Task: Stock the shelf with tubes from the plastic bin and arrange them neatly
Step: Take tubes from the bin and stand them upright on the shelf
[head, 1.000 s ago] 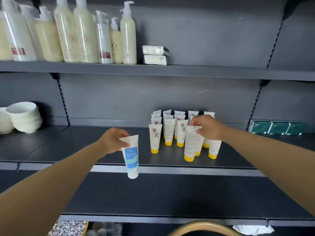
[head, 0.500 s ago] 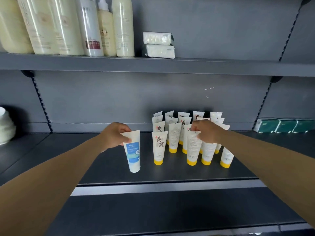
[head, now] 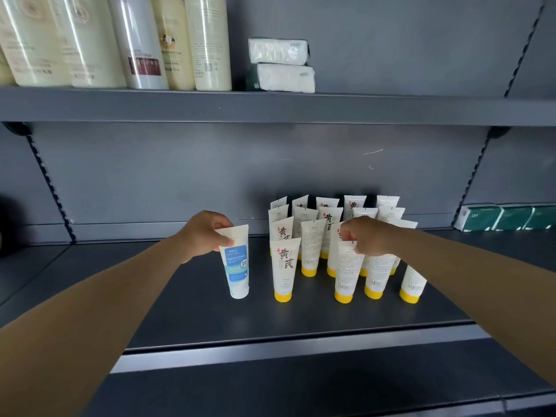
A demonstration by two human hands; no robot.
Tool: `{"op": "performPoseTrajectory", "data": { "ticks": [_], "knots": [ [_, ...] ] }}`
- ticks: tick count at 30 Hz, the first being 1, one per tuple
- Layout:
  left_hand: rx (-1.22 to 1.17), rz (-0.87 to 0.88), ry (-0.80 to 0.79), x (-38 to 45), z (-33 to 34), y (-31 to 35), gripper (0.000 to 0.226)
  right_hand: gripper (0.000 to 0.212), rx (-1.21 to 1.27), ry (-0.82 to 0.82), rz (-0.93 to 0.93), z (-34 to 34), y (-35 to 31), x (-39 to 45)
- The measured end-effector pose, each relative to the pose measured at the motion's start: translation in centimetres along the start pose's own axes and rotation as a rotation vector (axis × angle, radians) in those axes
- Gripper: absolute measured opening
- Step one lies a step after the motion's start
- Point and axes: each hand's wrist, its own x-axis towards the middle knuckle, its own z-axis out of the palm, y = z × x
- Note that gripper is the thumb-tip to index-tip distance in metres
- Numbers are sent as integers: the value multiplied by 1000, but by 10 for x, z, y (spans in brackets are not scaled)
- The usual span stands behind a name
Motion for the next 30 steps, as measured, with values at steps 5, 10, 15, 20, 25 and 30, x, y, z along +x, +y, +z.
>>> {"op": "performPoseTrajectory", "data": {
  "ticks": [5,10,15,20,25,30],
  "knots": [
    [10,9,-9,13,4,3,13,29,25,-21,-48,-14,2,1],
    [22,17,-9,24,5,4,13,28,72,-21,-78,-17,2,1],
    [43,38,19,42,8,2,13,31,105,-28,-86,-21,4,2],
    [90,66,75,80,12,-2,20,33,154,-30,-96,-24,11,3],
    [76,99,84,122,14,-6,19,35,160,-50,-99,-25,17,5],
    [76,88,74,147,19,-14,19,34,184,-54,-85,-25,22,4]
  ]
}}
